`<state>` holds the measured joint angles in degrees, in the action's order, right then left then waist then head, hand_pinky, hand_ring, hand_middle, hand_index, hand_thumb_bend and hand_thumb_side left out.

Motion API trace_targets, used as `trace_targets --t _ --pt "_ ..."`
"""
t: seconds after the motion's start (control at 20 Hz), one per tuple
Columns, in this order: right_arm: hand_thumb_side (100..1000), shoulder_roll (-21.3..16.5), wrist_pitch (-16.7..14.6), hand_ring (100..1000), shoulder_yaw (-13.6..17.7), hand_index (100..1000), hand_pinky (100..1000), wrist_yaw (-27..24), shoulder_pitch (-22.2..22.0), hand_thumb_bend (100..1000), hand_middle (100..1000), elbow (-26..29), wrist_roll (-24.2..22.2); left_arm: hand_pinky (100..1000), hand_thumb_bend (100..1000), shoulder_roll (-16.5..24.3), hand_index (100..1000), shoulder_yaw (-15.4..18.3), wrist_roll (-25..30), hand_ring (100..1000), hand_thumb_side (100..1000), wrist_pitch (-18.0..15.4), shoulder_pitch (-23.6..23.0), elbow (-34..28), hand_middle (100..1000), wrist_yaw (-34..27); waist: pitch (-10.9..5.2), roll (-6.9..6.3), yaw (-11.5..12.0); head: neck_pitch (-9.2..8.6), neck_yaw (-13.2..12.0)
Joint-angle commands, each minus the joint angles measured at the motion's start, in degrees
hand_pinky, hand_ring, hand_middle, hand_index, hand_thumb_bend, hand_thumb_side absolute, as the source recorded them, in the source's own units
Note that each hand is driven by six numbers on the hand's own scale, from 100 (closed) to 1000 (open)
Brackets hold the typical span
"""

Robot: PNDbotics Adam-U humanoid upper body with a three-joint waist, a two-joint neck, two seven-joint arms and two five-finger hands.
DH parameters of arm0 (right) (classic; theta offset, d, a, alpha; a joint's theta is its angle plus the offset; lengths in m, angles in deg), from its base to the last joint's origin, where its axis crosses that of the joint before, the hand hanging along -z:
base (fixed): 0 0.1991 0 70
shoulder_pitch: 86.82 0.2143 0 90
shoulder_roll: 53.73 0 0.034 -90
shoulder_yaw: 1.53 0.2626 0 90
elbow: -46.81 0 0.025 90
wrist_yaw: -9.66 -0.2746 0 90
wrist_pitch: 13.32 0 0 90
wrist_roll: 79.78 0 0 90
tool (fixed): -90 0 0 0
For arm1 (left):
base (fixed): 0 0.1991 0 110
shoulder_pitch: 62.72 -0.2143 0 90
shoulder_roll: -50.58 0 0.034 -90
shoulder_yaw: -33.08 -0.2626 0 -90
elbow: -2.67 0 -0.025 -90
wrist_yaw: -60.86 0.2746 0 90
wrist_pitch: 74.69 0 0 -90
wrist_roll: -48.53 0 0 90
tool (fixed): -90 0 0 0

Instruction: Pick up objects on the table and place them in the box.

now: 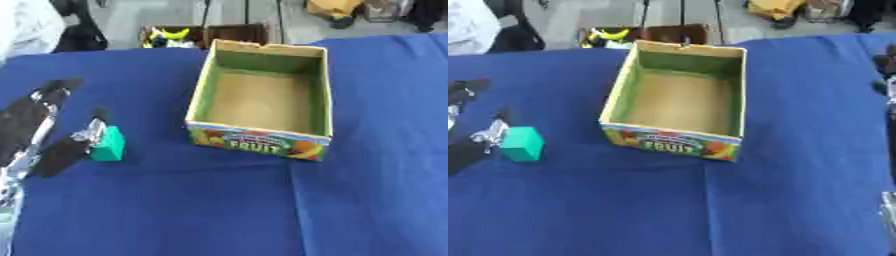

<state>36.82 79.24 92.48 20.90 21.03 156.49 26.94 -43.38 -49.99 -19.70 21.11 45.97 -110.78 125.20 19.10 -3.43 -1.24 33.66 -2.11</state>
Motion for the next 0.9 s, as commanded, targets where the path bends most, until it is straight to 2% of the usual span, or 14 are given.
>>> trace_targets --t 0.05,0.5,0.55,0.6,0.65,0.9 --pt "1000 -1.25 -0.09 894 0.13 914 845 -0.29 0.55 100 796 1.09 -0.07 723 309 0.59 981 0.25 -0.08 827 983 0.12 0.45 -1.14 851 -0.05 -0.86 0.08 0.05 -0.39 -0.10" --pt "1000 -1.33 -0.07 883 0.13 905 843 -0.49 0.50 100 783 1.06 -0.23 728 327 1.10 983 0.22 0.36 829 989 0.04 0.37 -1.14 853 -0.05 -0.72 0.03 0.13 -0.82 -0.37" --pt "1000 -1.38 -0.06 883 0.10 905 843 -0.50 0.48 100 783 1.04 -0.24 732 359 1.66 988 0.10 0.73 832 999 -0.09 0.32 -1.14 856 -0.06 -0.75 -0.03 0.11 -0.80 -0.38" --pt "1000 -1.45 -0.06 883 0.07 905 843 -0.50 0.44 100 782 1.02 -0.26 743 463 2.32 996 -0.16 1.26 839 1000 -0.33 0.23 -1.14 861 -0.14 -0.80 -0.11 0.09 -0.72 -0.38" --pt "1000 -1.60 -0.06 882 0.04 905 843 -0.48 0.38 100 782 0.99 -0.29 747 503 3.22 999 -0.78 1.88 841 1000 -0.80 0.01 -1.14 862 -0.29 -0.91 -0.27 0.08 -0.58 -0.36" --pt "1000 -2.10 -0.05 882 -0.10 905 843 -0.39 0.03 100 781 0.82 -0.41 758 633 9.19 997 -3.52 5.61 841 995 -2.23 -0.60 -1.12 861 -2.16 -1.33 -0.94 -0.02 -0.03 -0.13"
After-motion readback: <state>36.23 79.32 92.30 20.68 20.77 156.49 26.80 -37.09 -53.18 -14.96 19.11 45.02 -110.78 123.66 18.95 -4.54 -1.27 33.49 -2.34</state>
